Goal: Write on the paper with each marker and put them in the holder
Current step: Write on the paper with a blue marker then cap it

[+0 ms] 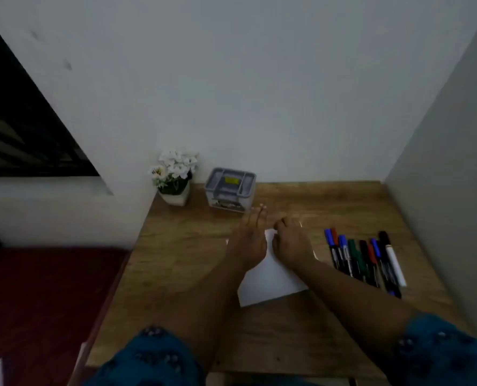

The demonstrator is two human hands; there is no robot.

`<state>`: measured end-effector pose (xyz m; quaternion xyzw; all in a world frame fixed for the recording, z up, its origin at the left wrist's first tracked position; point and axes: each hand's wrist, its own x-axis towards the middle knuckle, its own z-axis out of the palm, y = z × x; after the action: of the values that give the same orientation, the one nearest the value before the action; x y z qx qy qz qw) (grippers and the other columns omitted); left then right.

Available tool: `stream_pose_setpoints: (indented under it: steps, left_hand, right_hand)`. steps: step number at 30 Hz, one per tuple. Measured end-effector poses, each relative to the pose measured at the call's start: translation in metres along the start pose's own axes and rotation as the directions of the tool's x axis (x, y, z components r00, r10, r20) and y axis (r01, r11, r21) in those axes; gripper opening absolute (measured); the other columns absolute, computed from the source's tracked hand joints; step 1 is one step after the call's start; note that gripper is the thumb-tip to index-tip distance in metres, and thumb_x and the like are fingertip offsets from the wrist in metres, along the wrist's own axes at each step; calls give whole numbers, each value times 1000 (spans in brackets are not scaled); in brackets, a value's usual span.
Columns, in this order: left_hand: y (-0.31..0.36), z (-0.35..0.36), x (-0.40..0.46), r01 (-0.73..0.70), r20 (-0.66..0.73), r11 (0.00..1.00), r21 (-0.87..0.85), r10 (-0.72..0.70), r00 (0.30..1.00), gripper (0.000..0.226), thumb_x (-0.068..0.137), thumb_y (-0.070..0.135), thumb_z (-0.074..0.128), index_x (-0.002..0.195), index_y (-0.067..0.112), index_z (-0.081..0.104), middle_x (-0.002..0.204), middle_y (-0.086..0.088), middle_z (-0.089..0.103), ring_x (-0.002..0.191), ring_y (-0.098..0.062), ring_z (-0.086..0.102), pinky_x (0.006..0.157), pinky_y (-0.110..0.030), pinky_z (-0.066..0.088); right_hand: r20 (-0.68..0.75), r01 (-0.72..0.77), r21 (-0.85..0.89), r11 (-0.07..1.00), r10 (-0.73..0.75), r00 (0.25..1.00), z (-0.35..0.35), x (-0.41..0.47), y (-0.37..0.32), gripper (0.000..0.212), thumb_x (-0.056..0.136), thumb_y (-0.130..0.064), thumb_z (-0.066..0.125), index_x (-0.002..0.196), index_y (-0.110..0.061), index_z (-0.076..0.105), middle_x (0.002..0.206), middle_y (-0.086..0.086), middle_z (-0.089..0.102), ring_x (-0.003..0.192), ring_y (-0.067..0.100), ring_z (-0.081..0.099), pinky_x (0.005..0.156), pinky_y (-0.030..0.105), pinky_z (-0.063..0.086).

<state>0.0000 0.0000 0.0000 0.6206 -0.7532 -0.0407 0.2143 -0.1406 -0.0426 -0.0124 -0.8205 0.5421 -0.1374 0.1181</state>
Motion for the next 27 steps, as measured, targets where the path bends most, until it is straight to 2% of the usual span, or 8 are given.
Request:
stream_pose_setpoints:
  steps: [1, 5, 9, 13, 15, 18, 24, 27]
  left_hand:
    - [-3, 7, -11, 58, 82, 998, 1, -58, 995, 57, 94, 16, 44, 148, 4, 30, 154, -13, 32, 142, -27, 29, 115, -37, 24]
    - [-16, 30, -45, 170, 134, 985, -12, -167, 977, 46, 101, 17, 37, 145, 7, 38, 153, -10, 35, 143, -20, 30, 119, -27, 12]
    - [-17, 40, -51, 200, 23, 979, -32, -200, 980, 45, 99, 19, 44, 142, 8, 43, 149, -10, 42, 139, -21, 37, 117, -29, 20]
    - [-20, 48, -53, 257, -44, 966, 20, -256, 966, 45, 97, 34, 47, 137, 14, 50, 143, -6, 49, 130, -23, 43, 108, -36, 32]
    - [-19, 46, -52, 295, -59, 955, -3, -295, 954, 43, 97, 36, 47, 135, 17, 52, 140, -5, 51, 127, -24, 43, 105, -37, 34]
    - [-13, 34, -49, 314, -137, 943, -107, -327, 935, 37, 97, 37, 46, 128, 20, 56, 131, -4, 56, 123, -24, 46, 100, -39, 38]
    - [16, 21, -51, 139, -259, 960, -243, -202, 944, 25, 95, 32, 51, 110, 19, 67, 115, 0, 64, 115, -21, 50, 94, -43, 45]
    - [21, 26, -52, 113, -247, 956, -271, -182, 952, 22, 95, 31, 53, 107, 20, 67, 114, 1, 64, 115, -20, 50, 93, -34, 41]
  right_hand:
    - [72, -33, -31, 999, 36, 997, 12, -9, 0, 35, 96, -20, 45, 126, -6, 55, 129, 14, 55, 121, 29, 51, 99, 33, 36]
    - [139, -18, -19, 1000, 20, 990, 41, -24, 5, 55, 103, -34, 35, 151, -8, 29, 158, 13, 31, 146, 25, 26, 120, 34, 13]
    - [102, 58, 58, 997, -64, 993, 43, -16, 12, 53, 103, -33, 38, 150, -8, 34, 156, 14, 34, 145, 26, 29, 119, 36, 17]
    - [3, 154, 167, 974, -156, 988, 23, -3, 25, 35, 98, -19, 51, 130, -5, 56, 131, 14, 54, 119, 29, 51, 99, 32, 36]
    - [-93, 15, 124, 992, -4, 996, 5, 4, 44, 23, 94, -10, 54, 114, -5, 65, 113, 12, 59, 104, 28, 57, 85, 33, 44]
    - [-112, -278, -93, 956, 268, 957, -18, 4, 78, 11, 84, 4, 59, 91, -1, 67, 90, 12, 64, 86, 28, 64, 68, 34, 50]
    - [-232, -335, -115, 935, 303, 924, -22, -7, 91, 16, 94, -4, 52, 80, -4, 59, 91, 12, 64, 60, 13, 38, 66, 30, 39]
    - [-227, -358, -42, 933, 340, 913, -18, -8, 89, 27, 94, -9, 57, 68, -9, 50, 80, 10, 63, 53, 12, 36, 56, 28, 37]
